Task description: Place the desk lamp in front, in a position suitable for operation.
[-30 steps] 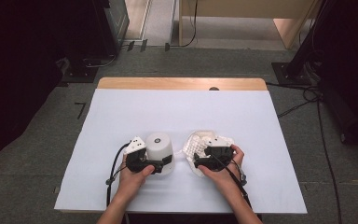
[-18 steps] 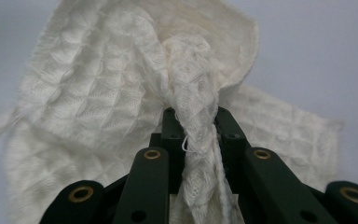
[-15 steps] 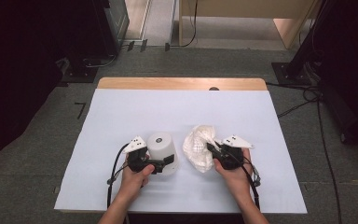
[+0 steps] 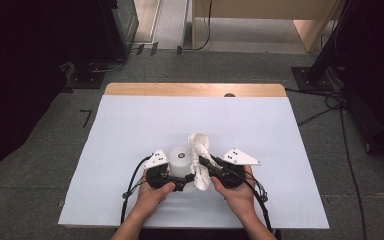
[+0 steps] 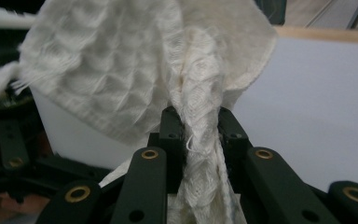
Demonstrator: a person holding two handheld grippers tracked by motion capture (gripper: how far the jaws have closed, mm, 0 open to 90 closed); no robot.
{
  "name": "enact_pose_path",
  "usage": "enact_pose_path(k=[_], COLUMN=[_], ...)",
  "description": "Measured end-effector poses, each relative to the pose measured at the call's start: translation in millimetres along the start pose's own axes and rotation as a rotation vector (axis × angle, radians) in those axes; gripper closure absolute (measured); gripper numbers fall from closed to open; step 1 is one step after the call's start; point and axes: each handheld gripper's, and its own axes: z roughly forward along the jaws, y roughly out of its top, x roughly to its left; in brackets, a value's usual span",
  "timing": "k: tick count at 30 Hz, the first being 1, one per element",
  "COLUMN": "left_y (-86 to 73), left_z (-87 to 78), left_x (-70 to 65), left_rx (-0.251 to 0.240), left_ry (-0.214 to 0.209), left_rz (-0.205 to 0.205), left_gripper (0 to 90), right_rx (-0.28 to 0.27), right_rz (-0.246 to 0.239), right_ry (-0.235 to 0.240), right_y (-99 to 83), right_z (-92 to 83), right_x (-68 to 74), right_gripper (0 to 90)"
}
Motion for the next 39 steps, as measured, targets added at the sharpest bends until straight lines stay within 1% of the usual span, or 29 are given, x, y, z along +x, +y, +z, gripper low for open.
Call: enact_pose_path(k=[2,3,6,7,8,9,10,11,13,14,15,16,18,19,20,21,22,23,25,26,28,29,30,31,32,34,35,36,39], left_y=[0.2,0.2,0.2,0.4,0.4,0.5,0.8,1.0,1.3,1.8,1.9,1.9,2.1,2.2,2.2,2.3,2.3,2.2,2.3,2.2,2.2,2.2,2.2,2.2,2.2,2.1,2.1,2.0,2.2], left_z=[-0.4,-0.2,-0.6,-2.1,-2.1,-3.6,-5.2,-7.2,-10.6,-13.0,-13.8,-13.8,-14.9,-15.0,-15.0,-14.8,-14.7,-14.6,-14.7,-14.8,-14.7,-14.5,-14.5,-14.5,-14.6,-14.8,-14.9,-14.8,-14.9], left_x=[1.5,1.6,1.3,1.9,1.9,2.6,3.6,5.1,8.7,12.0,12.8,12.8,13.7,13.7,13.7,13.5,13.4,13.3,13.3,13.3,13.0,12.8,12.8,12.5,12.2,11.9,11.9,11.9,12.6], left_rx=[-0.002,-0.004,0.001,0.004,0.004,0.007,0.007,0.009,0.006,0.002,0.002,0.002,0.003,0.003,0.003,0.004,0.004,0.004,0.005,0.006,0.007,0.007,0.007,0.008,0.009,0.011,0.011,0.011,0.011], left_ry=[-0.004,-0.004,-0.004,-0.001,-0.001,0.007,0.014,0.023,0.04,0.048,0.057,0.057,0.062,0.064,0.065,0.067,0.068,0.068,0.069,0.069,0.07,0.068,0.068,0.068,0.068,0.065,0.065,0.065,0.063], left_rz=[-0.011,-0.012,0.0,0.006,0.006,0.011,0.012,0.013,0.008,0.001,0.001,0.001,0.004,0.005,0.006,0.007,0.008,0.009,0.01,0.011,0.013,0.013,0.013,0.012,0.012,0.012,0.012,0.012,0.011], left_gripper=[8.2,8.2,8.2,8.2,8.2,8.2,8.2,8.2,8.2,8.2,8.2,8.2,8.2,8.2,8.2,8.2,8.2,8.2,8.2,8.2,8.2,8.2,8.2,8.2,8.2,8.2,8.2,8.2,8.2], right_rx=[0.067,0.13,0.156,0.166,0.166,0.177,0.204,0.204,0.265,0.296,0.315,0.315,0.371,0.366,0.345,0.345,0.299,0.299,0.248,0.214,0.211,0.243,0.243,0.269,0.306,0.324,0.365,0.365,0.444], right_rz=[0.013,0.023,0.036,0.013,0.013,-0.028,-0.061,-0.061,-0.048,-0.094,-0.113,-0.113,-0.115,-0.135,-0.134,-0.134,-0.133,-0.133,-0.149,-0.135,-0.132,-0.164,-0.164,-0.172,-0.191,-0.2,-0.206,-0.206,-0.211], right_ry=[0.011,0.01,0.002,-0.068,-0.068,-0.128,-0.216,-0.216,-0.247,-0.301,-0.308,-0.308,-0.277,-0.297,-0.288,-0.288,-0.271,-0.271,-0.259,-0.23,-0.21,-0.215,-0.215,-0.222,-0.271,-0.29,-0.302,-0.302,-0.255], right_y=[-5.3,-12.9,-17.6,-16.7,-16.7,-15.5,-13.2,-13.2,-11.0,-10.9,-11.0,-11.0,-9.3,-4.7,-1.2,-1.2,6.2,6.2,11.8,14.7,14.6,10.2,10.2,5.9,-4.8,-9.5,-16.4,-16.4,-23.8], right_z=[6.3,12.4,14.7,12.6,12.6,10.3,3.7,3.7,-2.1,-8.2,-10.3,-10.3,-12.8,-18.5,-22.2,-22.2,-29.1,-29.1,-35.0,-37.2,-35.7,-27.5,-27.5,-21.5,-10.1,-6.0,0.0,0.0,5.8], right_x=[-4.2,-8.5,-12.7,-15.5,-15.5,-17.3,-25.4,-25.4,-39.2,-49.4,-53.6,-53.6,-60.0,-61.5,-61.4,-61.4,-58.6,-58.6,-53.6,-48.2,-45.4,-39.5,-39.5,-37.4,-36.4,-37.3,-40.2,-40.2,-43.1], right_gripper=[75.3,74.3,73.6,73.6,73.6,73.7,73.5,73.5,70.0,63.6,57.2,57.2,38.1,26.3,21.7,21.7,17.2,17.2,15.8,15.3,14.2,13.6,13.6,13.2,12.0,8.5,3.8,3.8,0.0])
